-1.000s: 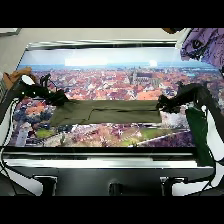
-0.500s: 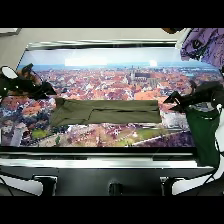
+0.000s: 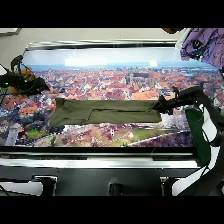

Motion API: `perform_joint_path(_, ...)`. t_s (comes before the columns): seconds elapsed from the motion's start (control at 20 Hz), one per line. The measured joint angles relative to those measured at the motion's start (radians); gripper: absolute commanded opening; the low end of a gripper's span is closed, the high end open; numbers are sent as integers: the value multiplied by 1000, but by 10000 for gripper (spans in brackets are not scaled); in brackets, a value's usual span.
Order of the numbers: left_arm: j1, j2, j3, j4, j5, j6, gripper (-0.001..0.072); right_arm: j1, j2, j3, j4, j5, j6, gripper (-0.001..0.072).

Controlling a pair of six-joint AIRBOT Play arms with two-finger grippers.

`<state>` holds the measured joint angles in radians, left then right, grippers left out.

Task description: Fold the clothes and pants, and hang the long-sleeved shirts on hangers.

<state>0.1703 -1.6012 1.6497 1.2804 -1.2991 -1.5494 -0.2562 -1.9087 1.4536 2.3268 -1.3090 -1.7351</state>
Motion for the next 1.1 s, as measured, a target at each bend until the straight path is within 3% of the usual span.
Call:
perform_joint_path(0.05, -10, 0, 0, -2, 5, -3, 455, 8, 10, 0, -9, 8, 4, 25)
perform_joint_path(0.15, -41, -5, 0, -18, 25, -4, 16, 18, 58, 4, -31, 18, 40, 25)
perform_joint_path(0.65, -426, -222, -1, -311, 229, -52, 16, 29, 392, 143, -369, -120, 365, 26)
perform_joint_path(1.1, -791, -401, 1, -718, 532, -59, 16, 29, 481, 301, -462, -295, 499, 26)
